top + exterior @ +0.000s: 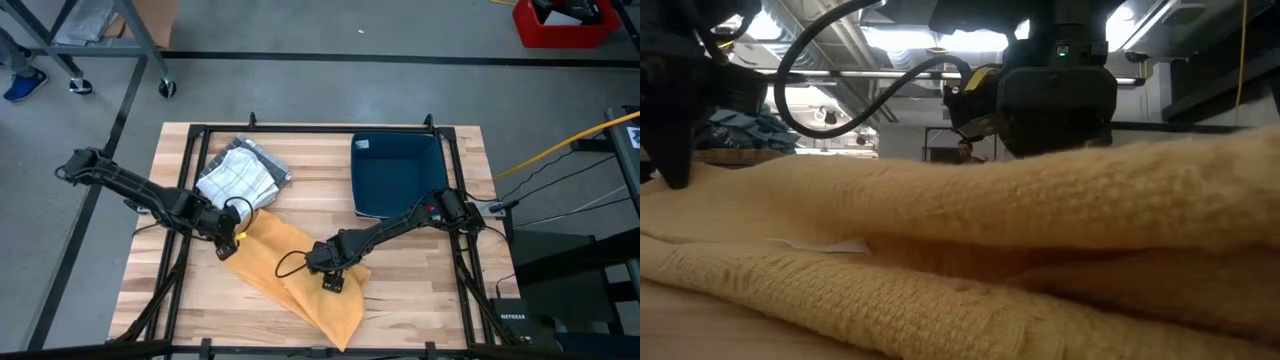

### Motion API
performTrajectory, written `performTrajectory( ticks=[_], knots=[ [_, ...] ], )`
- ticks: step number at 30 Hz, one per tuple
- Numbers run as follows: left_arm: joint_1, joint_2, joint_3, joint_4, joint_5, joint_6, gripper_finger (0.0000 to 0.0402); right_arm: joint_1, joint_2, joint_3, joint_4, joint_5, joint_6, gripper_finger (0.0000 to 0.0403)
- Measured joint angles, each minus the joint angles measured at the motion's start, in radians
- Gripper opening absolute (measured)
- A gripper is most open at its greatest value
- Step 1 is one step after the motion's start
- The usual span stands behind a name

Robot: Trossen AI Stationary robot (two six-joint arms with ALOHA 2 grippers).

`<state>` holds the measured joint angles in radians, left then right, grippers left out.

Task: Fold towel
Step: Fold the yellow towel

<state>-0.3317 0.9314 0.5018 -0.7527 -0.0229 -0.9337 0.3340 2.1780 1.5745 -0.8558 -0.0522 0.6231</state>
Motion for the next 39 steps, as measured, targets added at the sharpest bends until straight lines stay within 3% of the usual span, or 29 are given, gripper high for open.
performTrajectory(
  ticks=[6, 13, 17, 32, 39],
  knots=[
    [-0.001, 0.0, 0.0, 0.006, 0.0, 0.091, 0.0011, 0.001, 0.0, 0.0, -0.001, -0.002, 0.0, 0.0362],
    [-0.001, 0.0, 0.0, 0.006, 0.001, -0.079, 0.009, 0.043, 0.0, 0.0, -0.002, 0.015, 0.001, 0.0362],
    [-0.001, 0.0, 0.0, 0.01, 0.029, -0.074, 0.0109, 0.061, 0.0, 0.002, -0.001, 0.036, 0.037, 0.0362],
    [-0.001, 0.0, 0.0, 0.009, 0.068, -0.069, 0.0091, 0.103, 0.009, 0.147, -0.107, 0.158, 0.054, 0.0362],
    [-0.001, 0.0, 0.0, 0.017, 0.068, -0.061, 0.009, 0.125, 0.006, 0.162, -0.028, 0.102, 0.122, 0.0362]
  ],
)
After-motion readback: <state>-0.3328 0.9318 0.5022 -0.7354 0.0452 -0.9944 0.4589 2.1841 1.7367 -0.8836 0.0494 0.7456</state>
